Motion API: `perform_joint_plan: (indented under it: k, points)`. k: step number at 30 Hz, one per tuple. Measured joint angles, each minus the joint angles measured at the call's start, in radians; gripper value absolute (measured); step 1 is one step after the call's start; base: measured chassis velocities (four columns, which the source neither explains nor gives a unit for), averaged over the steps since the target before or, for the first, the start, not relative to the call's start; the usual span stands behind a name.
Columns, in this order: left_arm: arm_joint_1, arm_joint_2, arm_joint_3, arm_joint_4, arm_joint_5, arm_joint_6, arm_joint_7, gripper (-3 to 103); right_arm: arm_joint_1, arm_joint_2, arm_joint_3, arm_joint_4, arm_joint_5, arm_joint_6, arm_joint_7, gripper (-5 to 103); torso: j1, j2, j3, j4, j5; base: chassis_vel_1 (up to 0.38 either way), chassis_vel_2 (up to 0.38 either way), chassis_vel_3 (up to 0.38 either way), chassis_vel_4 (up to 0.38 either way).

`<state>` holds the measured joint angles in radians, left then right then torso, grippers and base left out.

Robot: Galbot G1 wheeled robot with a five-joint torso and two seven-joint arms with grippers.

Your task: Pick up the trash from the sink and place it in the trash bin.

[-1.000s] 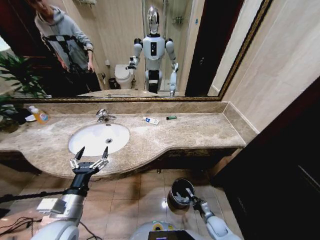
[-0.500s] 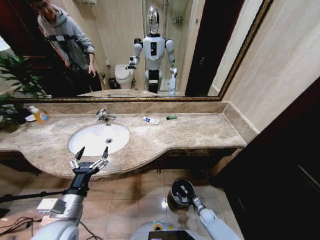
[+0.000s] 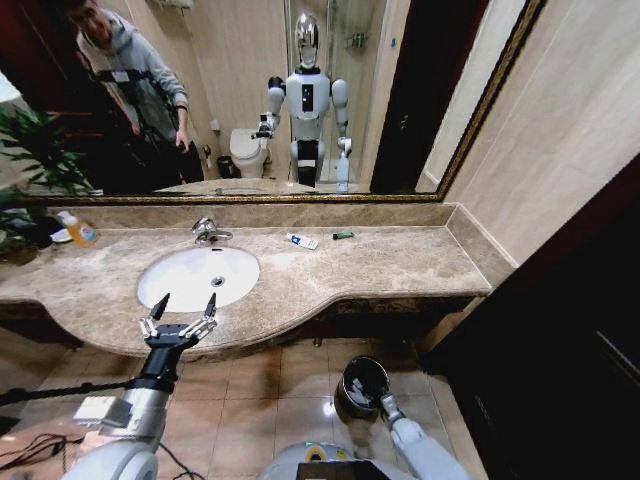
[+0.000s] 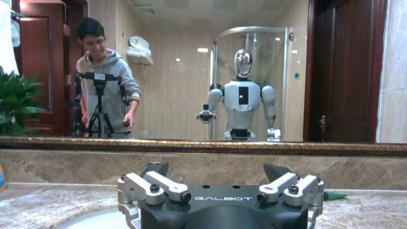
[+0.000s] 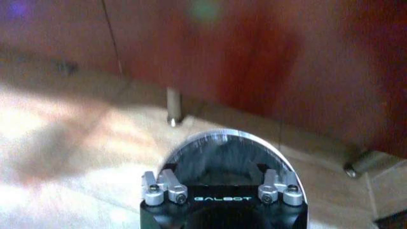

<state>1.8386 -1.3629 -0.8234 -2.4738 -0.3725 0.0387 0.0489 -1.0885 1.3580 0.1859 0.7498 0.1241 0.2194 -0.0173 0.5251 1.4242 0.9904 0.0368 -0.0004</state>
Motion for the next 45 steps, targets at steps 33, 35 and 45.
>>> perform_joint_plan:
  k: [33, 35, 45]
  points:
    - [0.0, 0.0, 0.0, 0.0, 0.0, 0.0, 0.0, 100, -0.648, 0.013, 0.478, 1.396, 0.092, -0.032, 0.197, 100, 0.0, 0.0, 0.0, -0.0002, 0.0002, 0.0, 0.0, 0.0, 0.0]
    - [0.0, 0.0, 0.0, 0.0, 0.0, 0.0, 0.0, 100, -0.63, 0.008, 0.469, 1.447, 0.098, -0.072, 0.188, 100, 0.0, 0.0, 0.0, -0.0002, -0.0001, 0.0, 0.0, 0.0, 0.0]
    - [0.0, 0.0, 0.0, 0.0, 0.0, 0.0, 0.0, 100, -0.391, -0.064, 0.329, 1.448, 0.149, -0.231, 0.147, 100, 0.0, 0.0, 0.0, 0.0, 0.0006, 0.0, 0.0, 0.0, 0.0]
